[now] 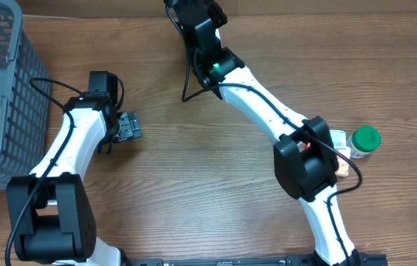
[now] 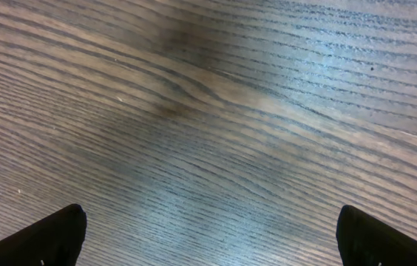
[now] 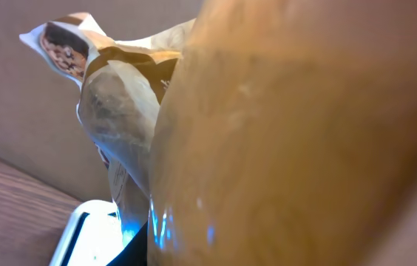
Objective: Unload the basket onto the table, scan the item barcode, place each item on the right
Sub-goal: 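Hold the PanTree bag against the scanner window with the right gripper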
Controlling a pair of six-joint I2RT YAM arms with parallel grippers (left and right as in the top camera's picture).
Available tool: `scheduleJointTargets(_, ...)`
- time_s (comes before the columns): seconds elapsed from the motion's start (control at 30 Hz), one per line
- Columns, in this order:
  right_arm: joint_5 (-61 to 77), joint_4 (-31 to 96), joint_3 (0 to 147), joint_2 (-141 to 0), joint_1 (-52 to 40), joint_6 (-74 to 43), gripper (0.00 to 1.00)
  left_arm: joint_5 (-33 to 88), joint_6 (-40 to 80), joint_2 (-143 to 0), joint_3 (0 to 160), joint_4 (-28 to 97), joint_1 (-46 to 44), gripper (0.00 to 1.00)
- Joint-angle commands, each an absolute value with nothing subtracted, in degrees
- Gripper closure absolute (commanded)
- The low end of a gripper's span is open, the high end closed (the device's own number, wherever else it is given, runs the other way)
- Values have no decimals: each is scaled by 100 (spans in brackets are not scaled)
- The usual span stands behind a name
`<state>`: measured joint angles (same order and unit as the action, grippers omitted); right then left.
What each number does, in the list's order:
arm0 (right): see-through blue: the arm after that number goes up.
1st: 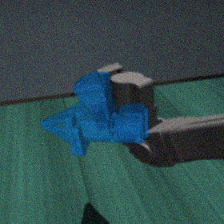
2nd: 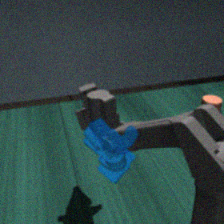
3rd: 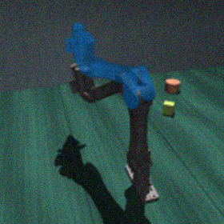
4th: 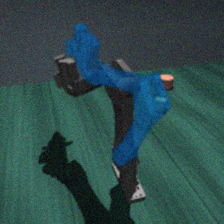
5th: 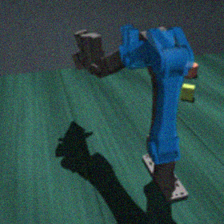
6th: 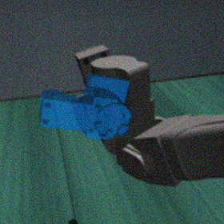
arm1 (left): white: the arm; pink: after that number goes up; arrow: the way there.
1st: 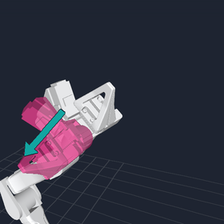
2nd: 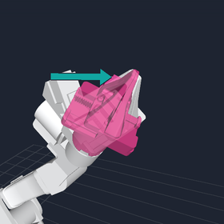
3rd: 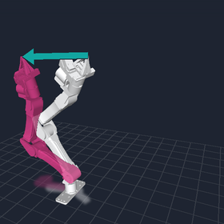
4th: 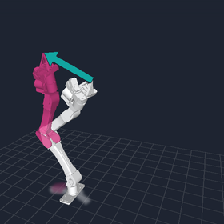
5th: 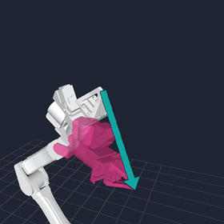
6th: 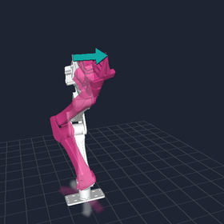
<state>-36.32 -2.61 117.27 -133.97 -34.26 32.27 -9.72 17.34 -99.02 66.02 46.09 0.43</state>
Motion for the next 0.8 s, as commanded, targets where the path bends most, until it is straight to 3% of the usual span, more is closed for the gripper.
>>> scheduleJointTargets(0.0, -3933, -554, 11769, -13653, -3371, 3564, 96, -1050, 1627, -9963, 6692, 4602, 62, 0)
scheduleJointTargets(0.77, -3544, -508, 11734, -14112, -3201, 3391, 96, -1050, 1627, -9963, 6692, 4602, 62, 1)
